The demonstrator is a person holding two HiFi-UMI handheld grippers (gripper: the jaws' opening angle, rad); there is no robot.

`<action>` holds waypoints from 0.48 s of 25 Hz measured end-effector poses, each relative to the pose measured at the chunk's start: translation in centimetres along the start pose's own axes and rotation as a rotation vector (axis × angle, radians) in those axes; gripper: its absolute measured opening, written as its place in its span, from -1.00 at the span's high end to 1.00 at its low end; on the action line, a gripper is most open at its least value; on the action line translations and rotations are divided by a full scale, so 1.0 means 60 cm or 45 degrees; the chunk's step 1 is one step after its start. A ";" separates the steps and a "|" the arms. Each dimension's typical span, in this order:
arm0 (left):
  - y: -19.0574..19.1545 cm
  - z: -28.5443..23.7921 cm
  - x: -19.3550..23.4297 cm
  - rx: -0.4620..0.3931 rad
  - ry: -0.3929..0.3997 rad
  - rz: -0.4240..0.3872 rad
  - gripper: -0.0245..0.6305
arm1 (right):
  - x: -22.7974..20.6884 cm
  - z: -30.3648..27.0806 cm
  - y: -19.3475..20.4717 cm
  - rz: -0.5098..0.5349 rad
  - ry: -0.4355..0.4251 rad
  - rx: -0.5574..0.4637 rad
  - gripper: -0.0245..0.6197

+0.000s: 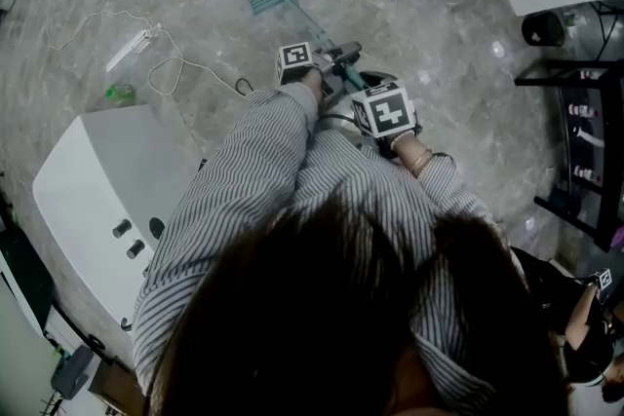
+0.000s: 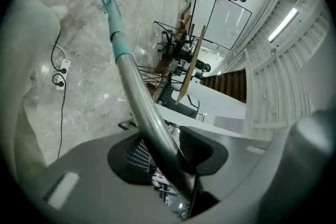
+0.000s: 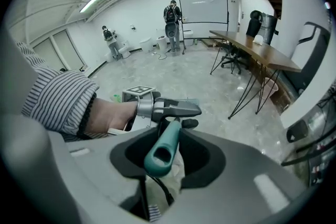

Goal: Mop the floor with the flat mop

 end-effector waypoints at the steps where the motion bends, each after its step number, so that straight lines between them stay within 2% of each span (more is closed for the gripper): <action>1: -0.009 -0.002 -0.005 -0.001 0.005 0.002 0.50 | -0.004 -0.005 -0.009 0.012 0.001 0.005 0.54; 6: -0.090 -0.006 -0.017 -0.033 0.014 0.021 0.50 | -0.025 -0.062 -0.071 0.074 -0.019 0.043 0.53; 12: -0.255 -0.007 -0.051 -0.041 0.026 0.100 0.54 | -0.060 -0.165 -0.201 0.029 -0.035 0.064 0.52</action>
Point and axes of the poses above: the fingertips, and each gripper's own axes: z backward along the fingers, x to its left, y out of its underside, the point moved 10 cm from there along z, backward along the fingers, and after that the axes turned 9 degrees about -y, right-handed, at the moved point
